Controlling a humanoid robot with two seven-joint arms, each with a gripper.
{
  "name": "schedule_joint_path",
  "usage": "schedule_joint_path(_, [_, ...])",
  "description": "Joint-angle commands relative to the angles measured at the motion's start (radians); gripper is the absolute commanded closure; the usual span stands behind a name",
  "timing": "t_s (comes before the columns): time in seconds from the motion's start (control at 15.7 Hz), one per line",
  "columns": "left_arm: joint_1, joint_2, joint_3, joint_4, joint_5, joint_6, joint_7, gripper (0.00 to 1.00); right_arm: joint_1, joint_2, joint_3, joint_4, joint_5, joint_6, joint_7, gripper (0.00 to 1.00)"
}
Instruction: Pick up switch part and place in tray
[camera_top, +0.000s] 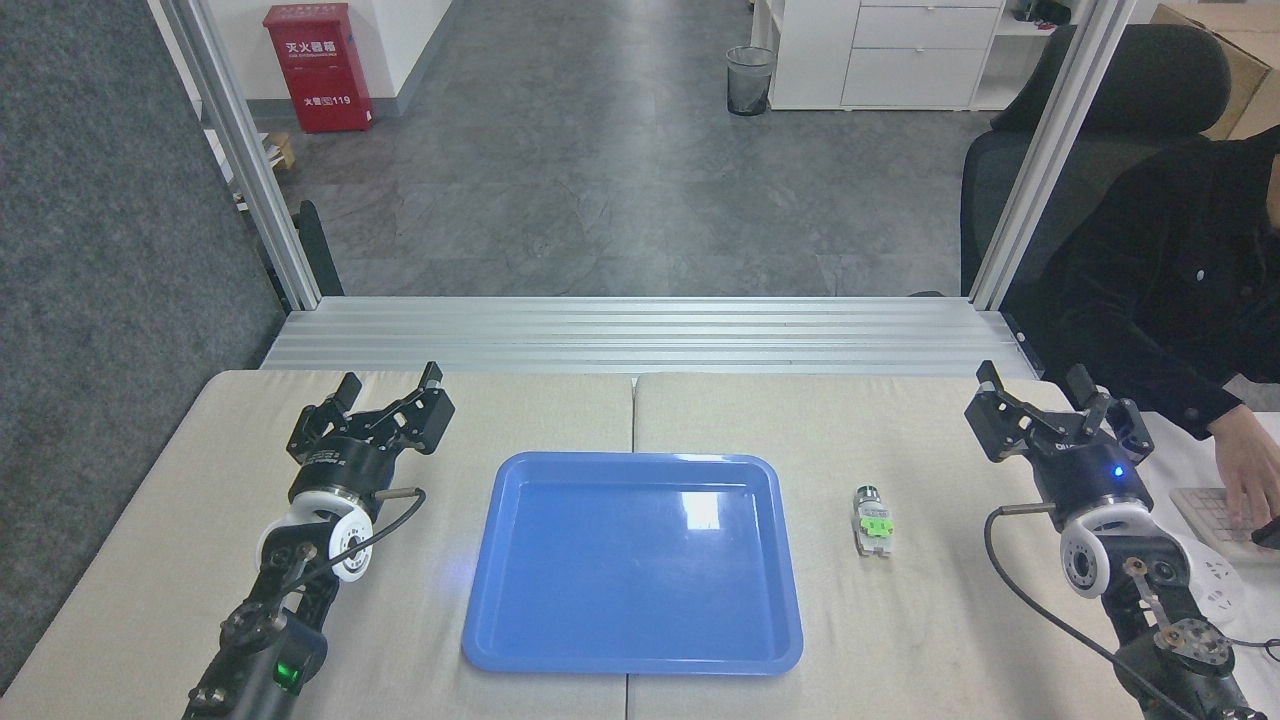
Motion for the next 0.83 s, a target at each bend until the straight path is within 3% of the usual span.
schedule_joint_path(0.0, [0.000, 0.000, 0.001, 0.000, 0.000, 0.000, 0.001, 0.00, 0.001, 0.001, 0.000, -0.001, 0.000, 0.000, 0.000, 0.02])
schedule_joint_path(0.77, [0.000, 0.000, 0.001, 0.000, 0.000, 0.000, 0.001, 0.00, 0.003, 0.027, 0.003, -0.001, 0.003, 0.002, -0.002, 0.02])
